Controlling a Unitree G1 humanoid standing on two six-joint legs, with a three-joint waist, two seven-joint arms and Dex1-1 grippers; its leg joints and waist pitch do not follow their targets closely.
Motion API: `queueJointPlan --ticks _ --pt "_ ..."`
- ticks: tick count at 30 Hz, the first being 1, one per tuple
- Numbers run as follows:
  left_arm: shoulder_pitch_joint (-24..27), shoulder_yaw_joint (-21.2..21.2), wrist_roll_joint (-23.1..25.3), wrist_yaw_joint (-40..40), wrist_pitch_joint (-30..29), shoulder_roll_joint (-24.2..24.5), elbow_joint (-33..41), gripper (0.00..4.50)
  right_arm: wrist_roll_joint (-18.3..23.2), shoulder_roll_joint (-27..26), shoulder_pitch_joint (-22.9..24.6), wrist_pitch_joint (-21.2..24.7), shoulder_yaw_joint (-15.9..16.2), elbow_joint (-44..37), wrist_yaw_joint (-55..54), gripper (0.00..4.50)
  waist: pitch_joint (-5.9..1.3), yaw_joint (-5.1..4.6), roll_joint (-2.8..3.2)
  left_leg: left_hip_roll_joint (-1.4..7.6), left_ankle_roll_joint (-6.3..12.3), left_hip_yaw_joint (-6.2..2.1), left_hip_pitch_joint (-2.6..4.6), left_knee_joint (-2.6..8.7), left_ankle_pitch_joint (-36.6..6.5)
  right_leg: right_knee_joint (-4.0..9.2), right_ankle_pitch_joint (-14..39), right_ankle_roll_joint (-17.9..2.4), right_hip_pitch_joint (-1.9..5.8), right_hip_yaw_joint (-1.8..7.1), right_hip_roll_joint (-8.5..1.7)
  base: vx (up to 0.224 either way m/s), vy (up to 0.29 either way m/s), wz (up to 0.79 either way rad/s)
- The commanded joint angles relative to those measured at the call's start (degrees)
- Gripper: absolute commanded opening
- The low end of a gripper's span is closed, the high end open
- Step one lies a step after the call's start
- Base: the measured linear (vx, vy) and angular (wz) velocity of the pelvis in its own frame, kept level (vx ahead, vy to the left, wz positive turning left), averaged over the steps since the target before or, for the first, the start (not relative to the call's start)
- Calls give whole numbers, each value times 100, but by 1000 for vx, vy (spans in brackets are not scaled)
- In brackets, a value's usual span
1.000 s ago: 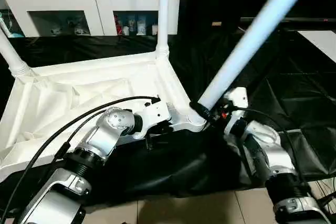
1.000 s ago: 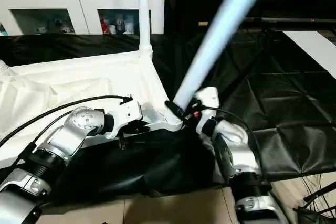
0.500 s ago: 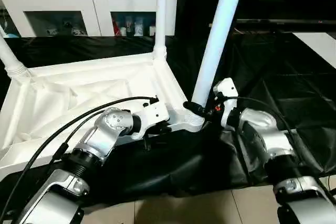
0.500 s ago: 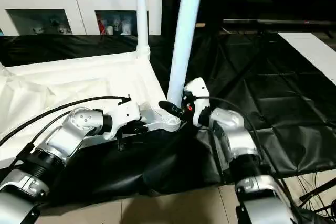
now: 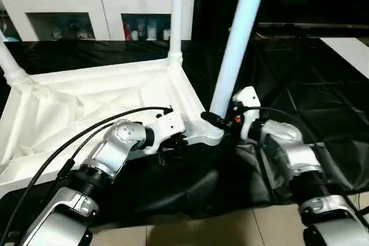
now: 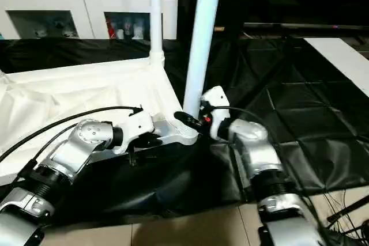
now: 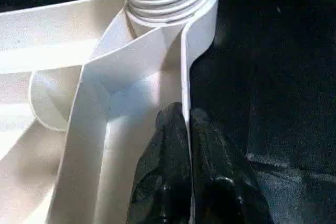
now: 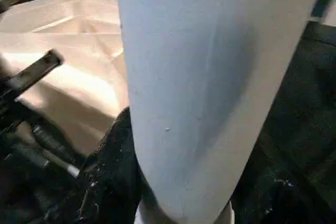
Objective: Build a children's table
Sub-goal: Rotate leg to tighten
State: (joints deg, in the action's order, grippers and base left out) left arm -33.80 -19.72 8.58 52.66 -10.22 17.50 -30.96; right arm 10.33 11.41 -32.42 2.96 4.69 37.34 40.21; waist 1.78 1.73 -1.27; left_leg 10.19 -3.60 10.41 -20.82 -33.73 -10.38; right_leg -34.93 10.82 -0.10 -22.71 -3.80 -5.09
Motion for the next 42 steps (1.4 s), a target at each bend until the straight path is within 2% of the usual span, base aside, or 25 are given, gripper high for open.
queueJointPlan --ticks 1,3,4,5,6,7,9,10,11,13,14,16,18,20,22,23,28,30,31,32,34,35,37,38,42 --pt "62 -100 -28 -78 -217 -136 -240 0 -453 9 122 308 -142 684 -927 186 -203 -1 67 290 -108 -179 51 516 -2512 571 2445 -983 136 251 -352 0 0 0" --pt "-61 -35 8 -342 -340 -266 -421 0 -465 -126 58 366 -224 759 -1338 186 -187 -32 63 280 -166 -192 68 519 -2711 610 2805 -867 96 248 -358 0 0 0" --pt "-318 86 40 -799 -526 -522 -772 0 -448 -351 -98 462 -368 961 -1994 186 -183 -29 73 274 -190 -203 102 515 -2844 646 3037 -770 75 236 -357 0 0 0" --pt "-375 108 42 -881 -555 -577 -850 0 -445 -392 -140 484 -389 1017 -2109 186 -180 -39 76 257 -213 -214 133 505 -2935 680 3232 -700 39 228 -364 0 0 0" --pt "-477 144 44 -1023 -606 -677 -991 0 -442 -463 -217 521 -423 1120 -2312 186 -174 -53 61 257 -220 -218 129 509 -2986 686 3307 -667 41 214 -349 0 0 0" --pt "-612 170 56 -1177 -618 -813 -1182 0 -416 -561 -329 561 -483 1272 -2575 186 -189 -41 66 259 -198 -238 124 517 -2973 706 3327 -618 65 204 -372 0 0 0" --pt "-833 215 53 -1428 -661 -1075 -1490 0 -309 -760 -549 623 -620 1550 -3014 185 -189 -60 99 249 -203 -245 119 528 -2994 732 3277 -595 57 182 -365 0 0 0" --pt "-898 238 55 -1503 -676 -1159 -1583 0 -262 -826 -617 634 -660 1633 -3160 185 -189 -60 99 260 -209 -261 93 549 -3003 726 3133 -598 86 171 -363 0 0 0" --pt "-1013 266 54 -1633 -695 -1318 -1751 0 -95 -997 -768 634 -845 1796 -3476 185 -183 -62 129 261 -185 -240 107 555 -3040 749 3010 -630 60 185 -364 0 0 0" --pt "-1176 278 71 -1814 -722 -1538 -1983 0 67 -1266 -1024 593 -1074 2069 -3962 185 -192 -72 128 258 -227 -263 113 566 -3133 730 2897 -666 71 162 -350 0 0 0" --pt "-1230 294 61 -1869 -732 -1598 -2057 0 28 -1359 -1131 560 -1082 2179 -4115 185 -193 -72 124 256 -229 -257 123 572 -3182 738 2799 -671 64 160 -349 0 0 0" --pt "-1267 313 46 -1898 -731 -1613 -2118 0 -83 -1457 -1255 551 -1039 2317 -4276 185 -179 -80 123 256 -226 -262 91 590 -3215 729 2706 -690 68 168 -352 0 0 0" --pt "-1265 316 49 -1891 -709 -1592 -2147 0 -136 -1473 -1287 545 -1017 2362 -4330 185 -180 -75 118 245 -199 -247 125 578 -3278 748 2735 -684 42 172 -356 0 0 0" --pt "-1277 342 70 -1902 -630 -1559 -2271 0 -170 -1482 -1328 486 -1057 2447 -4417 185 -165 -71 87 235 -149 -231 136 571 -3305 779 2895 -625 20 175 -362 0 0 0" --pt "-1290 356 75 -1913 -608 -1554 -2322 0 -193 -1479 -1349 454 -1068 2493 -4440 185 -165 -61 90 234 -127 -232 149 567 -3296 793 3024 -578 10 177 -372 0 0 0" --pt "-1305 367 76 -1923 -593 -1556 -2365 0 -200 -1482 -1372 427 -1091 2539 -4461 185 -155 -61 55 234 -105 -232 141 567 -3278 804 3124 -540 9 170 -373 0 0 0" --pt "-1311 389 72 -1925 -576 -1541 -2394 0 -262 -1510 -1486 271 -1059 2656 -4450 185 -142 -71 64 240 -122 -252 150 576 -3395 827 3338 -437 -17 150 -372 0 0 0" --pt "-1306 395 71 -1918 -564 -1536 -2393 0 -134 -1548 -1506 162 -1130 2633 -4169 185 -136 -74 68 238 -121 -256 161 575 -3494 850 3430 -388 -30 139 -372 0 0 0" --pt "-1309 397 70 -1906 -541 -1531 -2413 0 -102 -1560 -1520 102 -1169 2627 -4121 220 -140 -78 76 239 -117 -261 158 582 -3492 851 3417 -384 -22 137 -373 0 0 0" --pt "-1304 389 71 -1876 -520 -1518 -2412 0 -102 -1548 -1534 70 -1169 2597 -4063 255 -149 -75 77 241 -103 -259 151 592 -3443 854 3342 -397 -7 138 -375 0 0 0" --pt "-1304 390 72 -1861 -501 -1513 -2421 0 -133 -1538 -1543 49 -1161 2586 -4015 258 -171 -72 90 260 -90 -257 136 619 -3312 832 3049 -487 38 147 -378 0 0 0" --pt "-1306 387 75 -1853 -491 -1509 -2424 0 -145 -1533 -1549 34 -1158 2590 -3994 265 -185 -56 90 273 -89 -240 131 627 -3183 812 2756 -605 40 167 -382 0 0 0" --pt "-1311 375 85 -1821 -457 -1495 -2426 0 -169 -1511 -1570 -30 -1151 2594 -3902 289 -173 -47 78 274 -80 -212 110 632 -3060 777 2488 -742 49 185 -373 0 0 0" --pt "-1312 364 92 -1762 -397 -1470 -2415 0 -180 -1479 -1600 -106 -1128 2567 -3750 295 -170 -39 101 276 -61 -202 103 633 -3010 765 2407 -796 54 198 -381 0 0 0" --pt "-1315 357 106 -1681 -306 -1436 -2413 0 -175 -1444 -1645 -245 -1165 2494 -3441 333 -181 -23 88 278 3 -173 89 620 -2771 748 2261 -893 82 219 -397 0 0 0"
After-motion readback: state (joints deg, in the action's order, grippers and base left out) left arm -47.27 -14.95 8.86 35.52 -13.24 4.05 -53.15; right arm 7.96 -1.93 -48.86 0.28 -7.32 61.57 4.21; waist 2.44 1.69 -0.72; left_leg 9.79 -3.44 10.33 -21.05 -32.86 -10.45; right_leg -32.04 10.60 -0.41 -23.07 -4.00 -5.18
